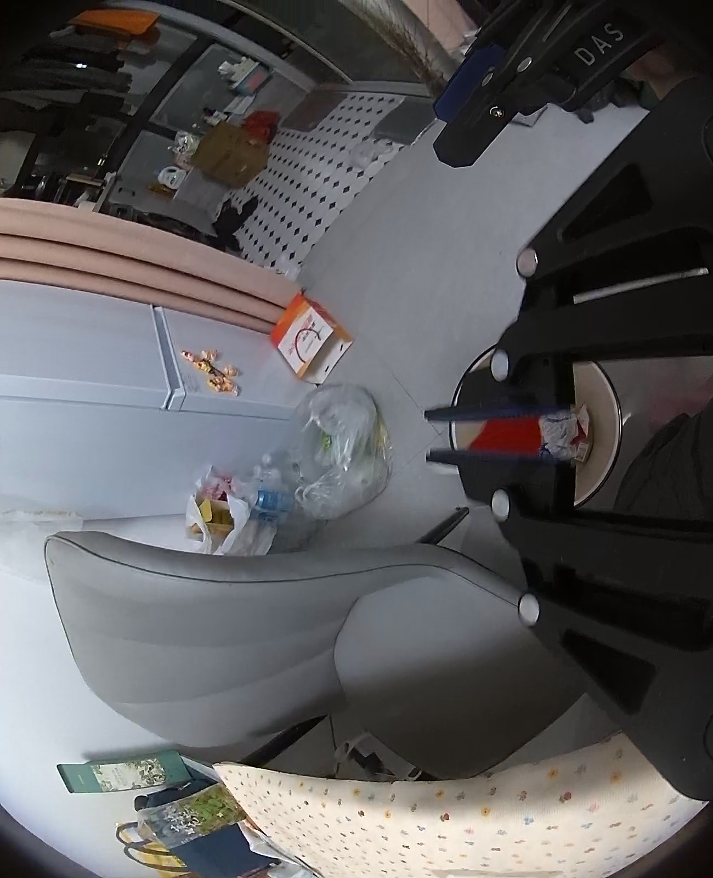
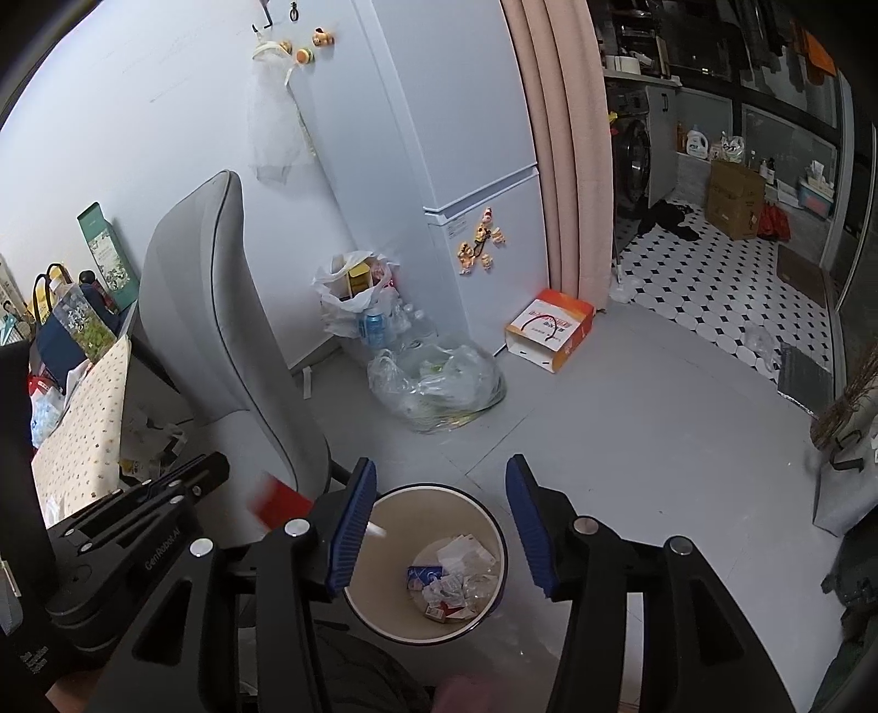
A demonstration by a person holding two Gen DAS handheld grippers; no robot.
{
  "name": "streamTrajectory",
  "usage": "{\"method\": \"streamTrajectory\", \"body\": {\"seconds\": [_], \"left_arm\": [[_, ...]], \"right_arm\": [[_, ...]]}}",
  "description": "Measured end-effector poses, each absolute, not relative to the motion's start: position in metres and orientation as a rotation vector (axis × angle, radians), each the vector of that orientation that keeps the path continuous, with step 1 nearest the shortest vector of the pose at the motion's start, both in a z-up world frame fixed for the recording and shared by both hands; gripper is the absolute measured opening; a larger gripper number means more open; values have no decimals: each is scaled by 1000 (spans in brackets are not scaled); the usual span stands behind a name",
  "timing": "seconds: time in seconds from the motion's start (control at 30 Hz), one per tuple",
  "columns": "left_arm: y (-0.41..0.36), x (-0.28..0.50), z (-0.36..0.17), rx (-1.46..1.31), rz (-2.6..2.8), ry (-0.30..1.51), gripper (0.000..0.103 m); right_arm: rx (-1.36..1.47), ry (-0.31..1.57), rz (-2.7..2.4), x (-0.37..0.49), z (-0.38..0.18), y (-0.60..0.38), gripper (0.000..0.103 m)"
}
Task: Collect trash
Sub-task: 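Open both tools over the wastebasket to drop the tissue and paper, then move both tools back to the table toward the two remaining tissues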
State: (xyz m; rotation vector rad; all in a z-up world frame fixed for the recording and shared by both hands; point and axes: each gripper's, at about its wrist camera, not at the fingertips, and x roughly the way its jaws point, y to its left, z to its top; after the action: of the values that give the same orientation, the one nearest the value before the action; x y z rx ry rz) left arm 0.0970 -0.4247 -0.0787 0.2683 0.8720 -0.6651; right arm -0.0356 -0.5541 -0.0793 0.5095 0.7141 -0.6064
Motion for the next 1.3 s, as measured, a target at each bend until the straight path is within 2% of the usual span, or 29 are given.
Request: {"method": "streamTrajectory", "body": {"seconds": [0.03, 0.1, 0.27, 0.33, 0.5, 0.87, 1.0, 1.17, 1.3], "left_arm": [[-423, 98, -79, 261, -667, 873, 31], [-420, 99, -77, 243, -668, 870, 44], [-408, 101, -70, 224, -650, 849, 56], [-401, 102, -65, 214, -637, 832, 66], [-378, 109, -55, 189, -591, 809, 70], [-300, 122, -27, 102, -460, 744, 74], [-271, 120, -18, 82, -422, 716, 78], [-236, 118, -7, 61, -377, 688, 82], [-204, 116, 1, 38, -329, 658, 89]], "right_arm": [[509, 714, -605, -35, -80, -553, 50], [507, 713, -600, -34, -79, -552, 50], [498, 709, -590, -30, -77, -546, 52], [492, 708, -585, -30, -75, -545, 54], [467, 705, -558, -22, -67, -531, 55], [361, 684, -462, 1, -34, -468, 66], [310, 668, -426, 8, -17, -437, 74], [261, 657, -382, 16, -2, -404, 78], [222, 642, -345, 19, 10, -376, 83]]}}
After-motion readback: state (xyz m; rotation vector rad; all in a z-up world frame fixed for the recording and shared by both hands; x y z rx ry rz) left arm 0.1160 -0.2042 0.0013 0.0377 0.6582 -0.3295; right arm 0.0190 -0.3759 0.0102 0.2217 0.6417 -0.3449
